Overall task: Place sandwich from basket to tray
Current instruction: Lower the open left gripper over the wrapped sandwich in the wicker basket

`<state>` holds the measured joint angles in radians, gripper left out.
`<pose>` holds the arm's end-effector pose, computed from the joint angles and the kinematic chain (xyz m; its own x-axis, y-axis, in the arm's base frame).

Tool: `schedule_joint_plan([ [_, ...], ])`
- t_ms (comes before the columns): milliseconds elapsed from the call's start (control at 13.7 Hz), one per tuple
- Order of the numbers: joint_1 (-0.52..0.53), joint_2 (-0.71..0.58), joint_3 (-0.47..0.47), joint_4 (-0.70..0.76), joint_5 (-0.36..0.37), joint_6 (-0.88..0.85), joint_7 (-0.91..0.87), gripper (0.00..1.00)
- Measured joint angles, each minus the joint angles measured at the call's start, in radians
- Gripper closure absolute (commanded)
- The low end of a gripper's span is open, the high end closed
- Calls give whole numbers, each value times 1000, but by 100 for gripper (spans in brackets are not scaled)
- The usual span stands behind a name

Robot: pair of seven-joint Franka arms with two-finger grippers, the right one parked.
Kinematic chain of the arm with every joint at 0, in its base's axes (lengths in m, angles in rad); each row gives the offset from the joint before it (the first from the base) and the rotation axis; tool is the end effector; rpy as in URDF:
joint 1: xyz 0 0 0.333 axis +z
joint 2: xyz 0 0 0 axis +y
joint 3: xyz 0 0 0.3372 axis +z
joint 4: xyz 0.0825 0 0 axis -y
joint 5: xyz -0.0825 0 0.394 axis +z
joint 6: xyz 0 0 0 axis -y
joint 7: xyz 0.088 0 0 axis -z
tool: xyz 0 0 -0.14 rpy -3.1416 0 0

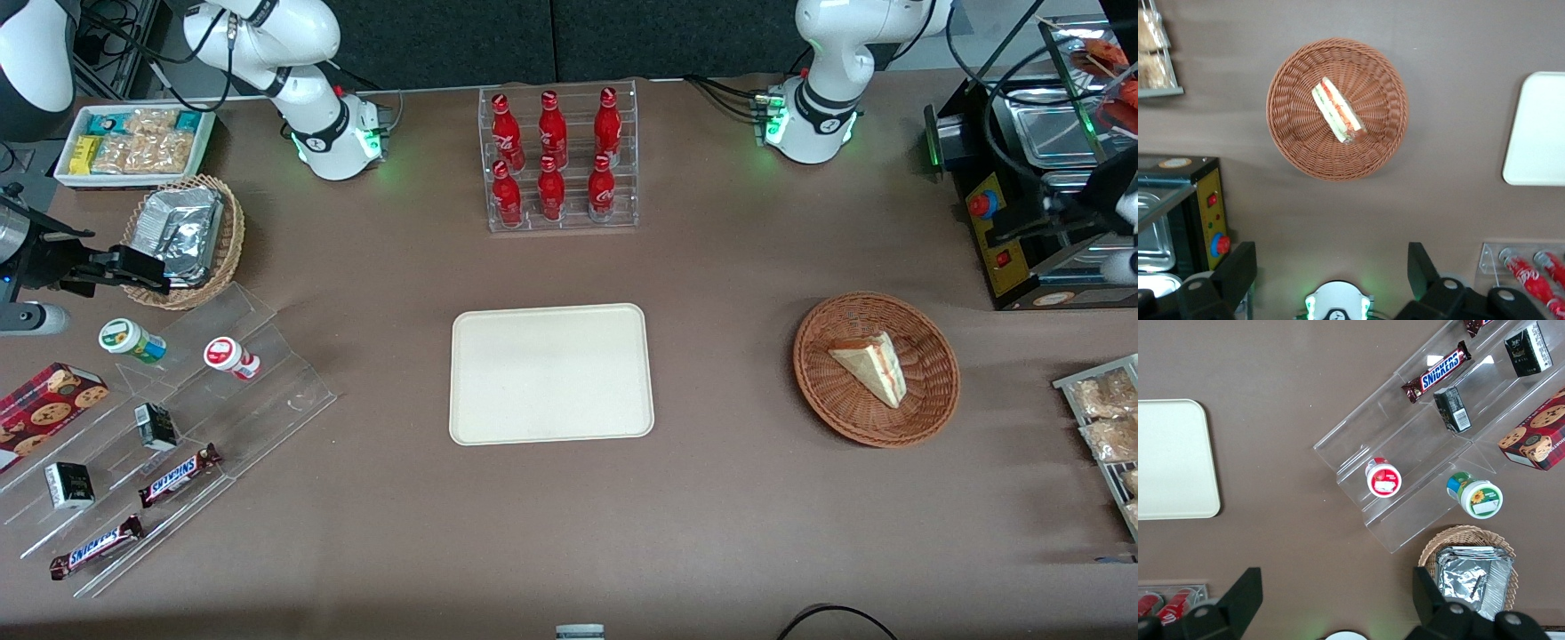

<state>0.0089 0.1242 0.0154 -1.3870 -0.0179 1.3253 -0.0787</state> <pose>0.5725 0.0105 0.6094 0.9777 0.0983 -0.1855 0.1003 -0.9950 0.0014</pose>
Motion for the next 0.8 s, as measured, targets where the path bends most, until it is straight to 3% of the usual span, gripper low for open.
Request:
schedule_joint_plan([
  [219,13,43,12,-80,0,120,-151,0],
  [803,12,54,7,-456,0,603,-708,0],
])
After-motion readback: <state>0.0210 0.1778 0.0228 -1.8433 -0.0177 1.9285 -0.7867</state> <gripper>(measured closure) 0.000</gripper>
